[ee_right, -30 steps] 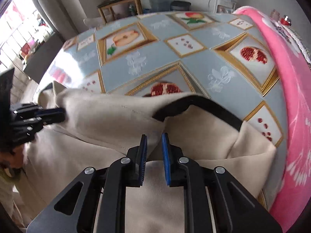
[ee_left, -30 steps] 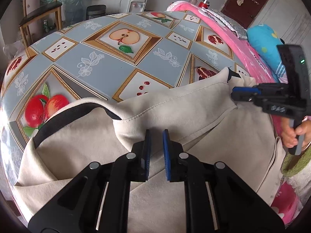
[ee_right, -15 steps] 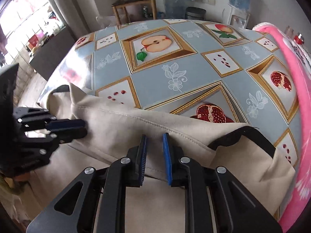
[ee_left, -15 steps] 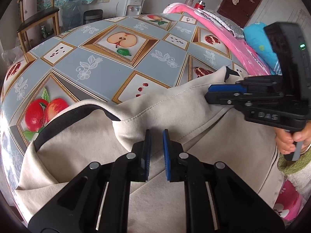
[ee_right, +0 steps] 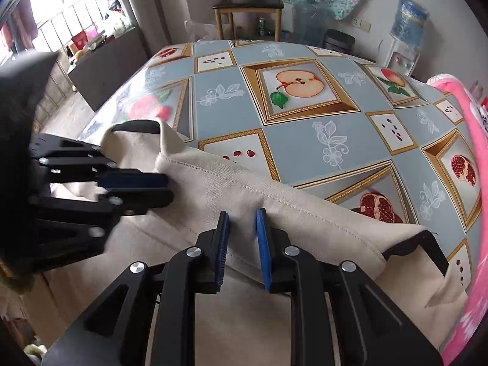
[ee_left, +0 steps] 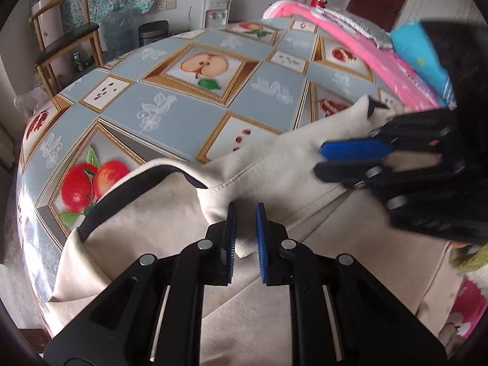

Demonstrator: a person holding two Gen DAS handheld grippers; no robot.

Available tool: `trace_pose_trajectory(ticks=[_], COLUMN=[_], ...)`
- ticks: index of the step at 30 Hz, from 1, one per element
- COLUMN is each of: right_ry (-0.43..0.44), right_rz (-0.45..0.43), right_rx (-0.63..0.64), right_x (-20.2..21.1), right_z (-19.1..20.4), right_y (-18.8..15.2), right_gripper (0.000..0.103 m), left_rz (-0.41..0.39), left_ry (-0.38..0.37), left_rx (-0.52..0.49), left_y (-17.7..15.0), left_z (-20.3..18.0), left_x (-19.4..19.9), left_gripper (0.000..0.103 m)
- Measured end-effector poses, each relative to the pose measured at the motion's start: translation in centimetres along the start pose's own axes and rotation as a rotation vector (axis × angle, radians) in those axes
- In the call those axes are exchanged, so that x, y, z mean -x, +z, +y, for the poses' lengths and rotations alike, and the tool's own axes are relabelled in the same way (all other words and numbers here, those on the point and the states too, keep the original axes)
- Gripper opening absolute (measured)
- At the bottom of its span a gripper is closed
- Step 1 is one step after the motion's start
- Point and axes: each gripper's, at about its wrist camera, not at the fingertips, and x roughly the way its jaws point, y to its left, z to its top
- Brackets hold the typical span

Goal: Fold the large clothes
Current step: 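Lift the collar with both tools and fold it over toward the hem, then open both tools and release the folded collar onto the hem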

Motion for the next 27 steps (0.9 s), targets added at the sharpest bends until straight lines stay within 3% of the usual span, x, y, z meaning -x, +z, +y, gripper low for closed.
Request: trace_pose_trajectory(ticks=[3, 5, 10, 14, 16, 17, 18, 19, 22, 27], right_ry=[-0.035, -0.109, -0.065, -0.099, -0.141, -0.15, -0.147, -0.157, -0.071, -0.033], right_rz=[-0.008, 0.079, 0.079, 0.026, 0.064, 0.096, 0.059, 0.069, 0.076, -0.023], right_rx=[-0.001, -0.023, -0.097, -0.152, -0.189, -0.195, -0.203, -0.22, -0.381, -0.376], right_x=[1.3, -0.8, -0.6, 1.4, 0.4, -0.7, -0.7, -0.7, 0.3, 6.1], right_z=[-1.2, -2.6, -4.4, -6.1, -7.2, -7.7, -8.0, -8.6, -10.7, -9.3], right_y=[-0.9, -1.9, -2.0, -2.4, -2.9, -3.1, -3.4, -3.5, -4.0, -6.2], right_gripper=[0.018, 0.018, 0.025, 0.025, 0.025, 0.029, 0.033, 0.042, 0.045, 0.051], left_rz=[-0.006, -0.014, -0.01, -0.015, -0.016, -0.013, -0.01, -0.003, 0.004, -0.086], left_ry=[0.009, -0.006, -0.014, -0.011, -0.01, -0.007, -0.004, 0.001, 0.021, 0.017], left_rx=[-0.01, 0.005, 0.018, 0.031, 0.04, 0.04, 0.04, 0.043, 0.065, 0.105], left_y=[-0.1, -0.2, -0.1, -0.2, -0.2, -0.1, -0.1, 0.0, 0.1, -1.0], left_z=[-0.2, 0.2, 0.3, 0.2, 0.3, 0.2, 0.2, 0.2, 0.0, -0.1], left_x=[0.0, -0.1, -0.1, 0.0, -0.1, -0.1, -0.1, -0.1, 0.8, 6.6], left_gripper=[0.013, 0.013, 0.013, 0.013, 0.013, 0.013, 0.013, 0.013, 0.015, 0.028])
